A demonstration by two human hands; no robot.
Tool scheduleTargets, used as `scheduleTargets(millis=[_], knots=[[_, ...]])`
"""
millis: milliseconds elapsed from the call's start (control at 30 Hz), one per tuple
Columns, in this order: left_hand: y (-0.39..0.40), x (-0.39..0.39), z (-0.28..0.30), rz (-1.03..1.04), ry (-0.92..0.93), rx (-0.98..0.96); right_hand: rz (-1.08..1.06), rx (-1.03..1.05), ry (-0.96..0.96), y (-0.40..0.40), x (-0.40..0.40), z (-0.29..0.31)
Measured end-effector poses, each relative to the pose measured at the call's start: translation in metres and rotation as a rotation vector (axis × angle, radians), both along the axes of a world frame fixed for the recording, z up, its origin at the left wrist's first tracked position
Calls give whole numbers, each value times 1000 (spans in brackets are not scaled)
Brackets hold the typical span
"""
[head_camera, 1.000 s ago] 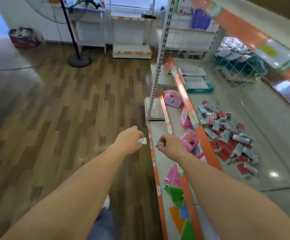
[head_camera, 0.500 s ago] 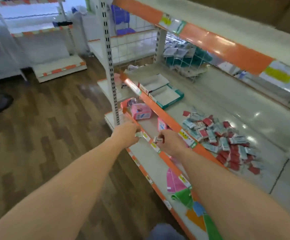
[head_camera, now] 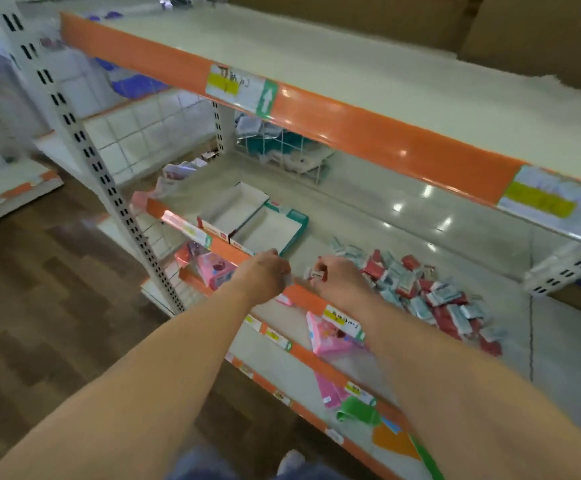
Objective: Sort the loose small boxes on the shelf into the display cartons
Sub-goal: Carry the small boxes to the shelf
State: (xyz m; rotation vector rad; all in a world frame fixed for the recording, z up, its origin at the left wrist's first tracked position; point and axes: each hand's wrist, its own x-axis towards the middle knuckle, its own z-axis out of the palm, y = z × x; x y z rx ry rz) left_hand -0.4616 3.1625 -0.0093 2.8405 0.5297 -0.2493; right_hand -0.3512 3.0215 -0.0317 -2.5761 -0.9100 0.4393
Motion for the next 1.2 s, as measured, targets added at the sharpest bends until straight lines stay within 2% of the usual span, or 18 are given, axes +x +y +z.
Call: scheduleTargets(millis=[133,233,400,633,700,1033,1200], knots=[[10,44,-1,-102,-6,-63,-102,-50,-55,-6,25,-1],[11,69,-4,-246,-55,-67,-250,-7,-66,-12,37,-1],[11,92,-13,-436,-12,-123,-412,-50,-68,-19,26,-4],[25,110,-14,-580,11,-101,-576,-80,-80,-13,7,-3],[21,108,-19,-598,16,-91,-599,-125,-94,-10,-1,-8],[14,111,-26,-604,-18,-111,-581,-26,-126,-7,-13,-21],[11,108,-18,-510,-58,-148,-581,7,-104,-8,-13,-19]])
